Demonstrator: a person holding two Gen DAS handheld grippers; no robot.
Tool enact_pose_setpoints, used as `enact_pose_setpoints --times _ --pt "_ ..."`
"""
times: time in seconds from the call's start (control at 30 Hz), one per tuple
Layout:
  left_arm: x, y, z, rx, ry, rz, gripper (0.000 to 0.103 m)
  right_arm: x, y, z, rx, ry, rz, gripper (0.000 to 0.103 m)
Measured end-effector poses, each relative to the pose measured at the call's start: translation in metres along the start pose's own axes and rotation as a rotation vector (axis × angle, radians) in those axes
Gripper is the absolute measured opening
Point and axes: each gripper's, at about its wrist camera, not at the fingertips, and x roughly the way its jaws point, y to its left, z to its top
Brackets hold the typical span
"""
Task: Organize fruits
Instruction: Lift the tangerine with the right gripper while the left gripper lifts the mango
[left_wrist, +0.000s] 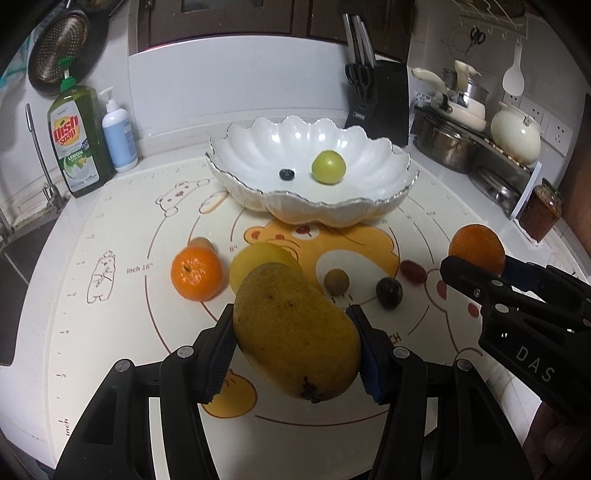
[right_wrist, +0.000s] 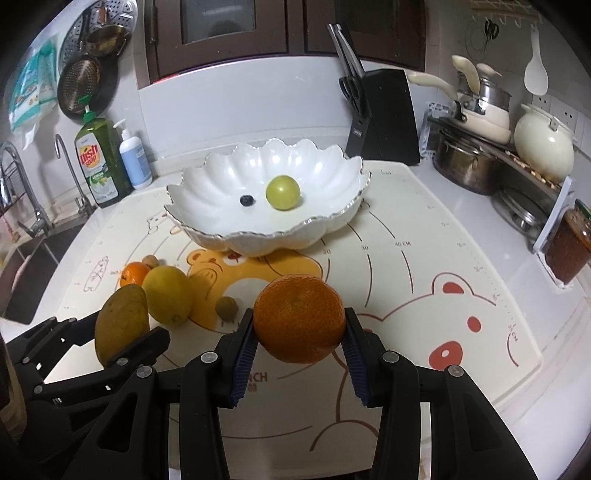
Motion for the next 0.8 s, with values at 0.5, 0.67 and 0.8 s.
enact_pose_setpoints --times 0.5,0.67,0.8 --pt "-0.009 0.014 0.032 -0.017 -0.065 -0.005 0.058 -0.006 0.009 0.028 -0.008 -0.052 0.002 0.045" --pt "-0.008 0.018 0.049 -0.009 -0.088 -0.006 0.058 -0.005 0.010 0.039 -0.004 -0.068 0.000 0.045" --pt "-0.005 0.022 0.062 -0.002 -0.099 -0.011 0.058 0.000 0.011 0.050 0.007 -0.077 0.000 0.045"
